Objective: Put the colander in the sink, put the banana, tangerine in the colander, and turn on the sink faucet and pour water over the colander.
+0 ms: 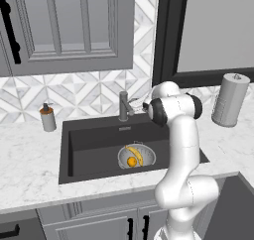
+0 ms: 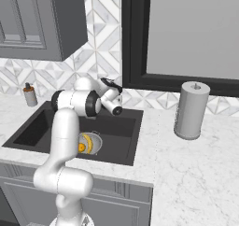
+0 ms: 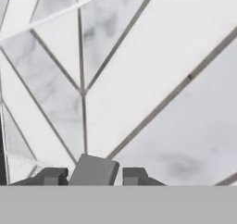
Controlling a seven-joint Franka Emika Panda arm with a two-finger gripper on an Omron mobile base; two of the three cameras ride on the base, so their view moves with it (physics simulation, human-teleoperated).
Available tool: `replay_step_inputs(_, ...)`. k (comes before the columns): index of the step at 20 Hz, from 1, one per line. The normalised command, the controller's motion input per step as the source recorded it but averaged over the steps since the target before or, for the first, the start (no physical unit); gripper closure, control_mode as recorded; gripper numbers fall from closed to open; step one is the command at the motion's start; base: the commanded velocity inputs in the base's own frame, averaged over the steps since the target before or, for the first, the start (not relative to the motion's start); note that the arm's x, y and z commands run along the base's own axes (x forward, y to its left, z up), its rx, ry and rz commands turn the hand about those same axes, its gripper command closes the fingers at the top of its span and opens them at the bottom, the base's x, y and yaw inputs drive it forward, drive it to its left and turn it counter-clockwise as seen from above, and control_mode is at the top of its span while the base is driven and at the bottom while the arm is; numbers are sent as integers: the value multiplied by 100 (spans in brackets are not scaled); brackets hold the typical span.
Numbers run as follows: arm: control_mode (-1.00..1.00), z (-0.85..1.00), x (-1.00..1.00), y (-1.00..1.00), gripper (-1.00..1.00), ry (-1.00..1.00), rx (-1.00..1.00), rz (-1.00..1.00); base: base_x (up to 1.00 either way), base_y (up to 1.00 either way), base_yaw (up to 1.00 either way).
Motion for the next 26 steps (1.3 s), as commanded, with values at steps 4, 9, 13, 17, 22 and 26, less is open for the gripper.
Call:
replay_step_inputs(4,-100,-16,14,-18,100,0,0,-15,0,0,0)
replay_step_inputs(9,-100,-15,25,-39,100,1,0,-20,0,0,0)
replay_step_inputs(13,-100,-13,28,-51,100,7,0,-17,0,0,0)
replay_step_inputs(17,-100,-17,36,-55,100,11,0,-14,0,0,0)
replay_step_inputs(22,-100,-22,34,-61,100,15,0,-11,0,0,0)
replay_step_inputs(26,-100,-26,27,-67,100,11,0,-7,0,0,0)
